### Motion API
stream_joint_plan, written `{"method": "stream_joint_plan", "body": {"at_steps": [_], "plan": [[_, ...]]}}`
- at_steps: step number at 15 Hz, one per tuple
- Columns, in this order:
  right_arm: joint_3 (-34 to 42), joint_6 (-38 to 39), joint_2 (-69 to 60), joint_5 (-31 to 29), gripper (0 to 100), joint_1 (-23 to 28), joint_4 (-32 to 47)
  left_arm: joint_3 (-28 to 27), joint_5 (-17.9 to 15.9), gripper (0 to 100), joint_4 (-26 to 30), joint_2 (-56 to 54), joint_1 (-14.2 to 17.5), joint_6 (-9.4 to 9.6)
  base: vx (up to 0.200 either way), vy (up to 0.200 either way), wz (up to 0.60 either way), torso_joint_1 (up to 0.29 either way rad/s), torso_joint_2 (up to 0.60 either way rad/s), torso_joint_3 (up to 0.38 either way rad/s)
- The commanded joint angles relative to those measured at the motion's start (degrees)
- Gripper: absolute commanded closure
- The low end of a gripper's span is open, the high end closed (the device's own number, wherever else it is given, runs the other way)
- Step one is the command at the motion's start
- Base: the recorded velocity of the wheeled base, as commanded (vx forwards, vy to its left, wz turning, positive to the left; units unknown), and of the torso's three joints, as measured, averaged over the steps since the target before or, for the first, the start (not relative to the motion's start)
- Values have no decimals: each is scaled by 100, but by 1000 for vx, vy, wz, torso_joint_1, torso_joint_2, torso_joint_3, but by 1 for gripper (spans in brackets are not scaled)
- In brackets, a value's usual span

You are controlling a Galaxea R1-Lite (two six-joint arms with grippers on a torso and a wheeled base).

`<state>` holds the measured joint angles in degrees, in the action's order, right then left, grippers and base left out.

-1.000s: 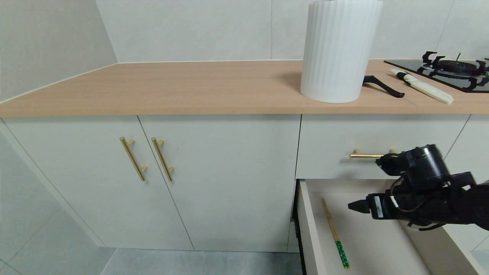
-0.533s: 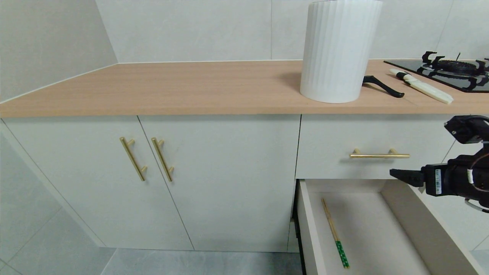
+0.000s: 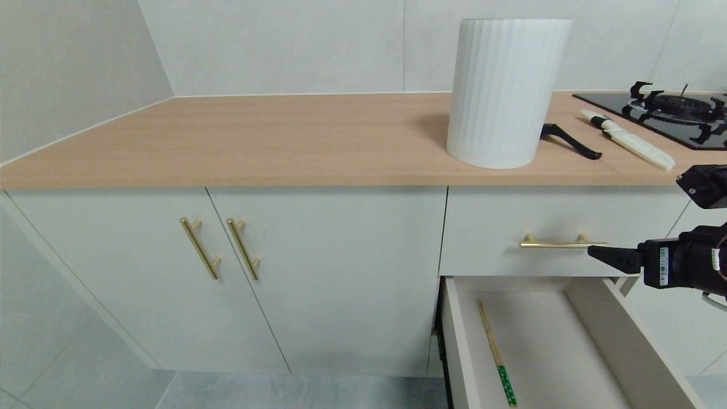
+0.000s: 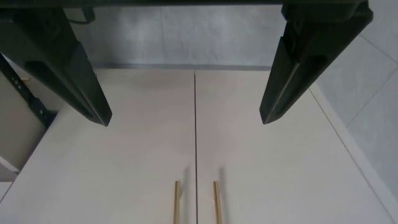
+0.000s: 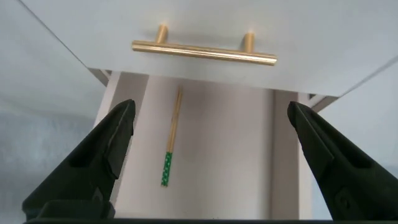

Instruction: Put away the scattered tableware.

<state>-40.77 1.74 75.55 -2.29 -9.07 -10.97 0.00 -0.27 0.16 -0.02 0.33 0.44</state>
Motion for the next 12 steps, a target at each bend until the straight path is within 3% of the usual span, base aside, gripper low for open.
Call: {"method": "stream_joint_plan", "body": {"at_steps": [1, 12], "plan": [[-2, 1, -5, 1, 0, -7, -10, 0, 0, 0, 2, 2, 2, 0, 0, 0, 0, 124, -554, -305], [69, -86, -5, 9, 0, -16, -28, 0, 0, 0, 2, 2, 2, 0, 0, 0, 0, 175, -478, -290]]}}
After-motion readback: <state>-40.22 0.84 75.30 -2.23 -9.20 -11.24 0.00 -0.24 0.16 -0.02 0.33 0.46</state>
